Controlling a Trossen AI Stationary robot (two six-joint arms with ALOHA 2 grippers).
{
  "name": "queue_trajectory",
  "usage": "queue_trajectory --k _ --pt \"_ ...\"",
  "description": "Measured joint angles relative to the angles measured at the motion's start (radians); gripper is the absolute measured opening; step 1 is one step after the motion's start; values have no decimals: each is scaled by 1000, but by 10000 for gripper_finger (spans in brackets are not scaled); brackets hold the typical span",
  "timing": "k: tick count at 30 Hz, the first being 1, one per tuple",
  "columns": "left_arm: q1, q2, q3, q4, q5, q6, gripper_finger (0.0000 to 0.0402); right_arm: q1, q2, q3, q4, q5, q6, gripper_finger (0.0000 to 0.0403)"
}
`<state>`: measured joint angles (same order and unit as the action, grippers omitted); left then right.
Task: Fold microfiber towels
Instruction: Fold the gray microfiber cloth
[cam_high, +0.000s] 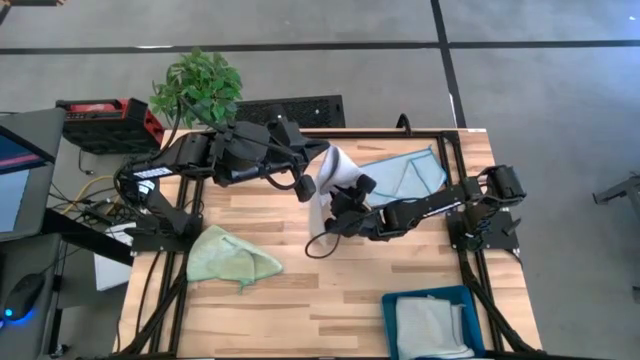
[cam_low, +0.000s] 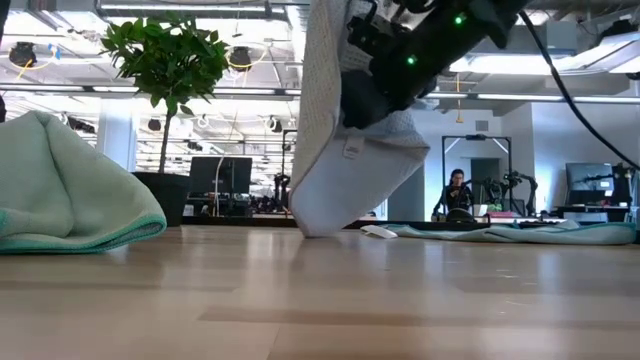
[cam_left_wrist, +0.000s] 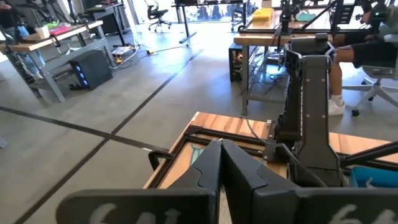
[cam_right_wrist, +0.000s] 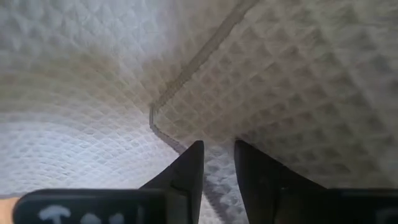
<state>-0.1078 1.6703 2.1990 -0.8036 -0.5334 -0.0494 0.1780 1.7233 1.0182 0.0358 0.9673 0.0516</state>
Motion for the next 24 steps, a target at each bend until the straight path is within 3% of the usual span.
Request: queue_trajectory --k 7,15,24 --pt "0 0 0 0 -4 0 0 31 0 15 68 -112 -8 113" --pt "0 0 0 -94 -5 -42 0 67 -58 15 197 59 -117 112" --pt "0 0 -6 -262 43 -121 0 58 -159 15 319 140 -139 111"
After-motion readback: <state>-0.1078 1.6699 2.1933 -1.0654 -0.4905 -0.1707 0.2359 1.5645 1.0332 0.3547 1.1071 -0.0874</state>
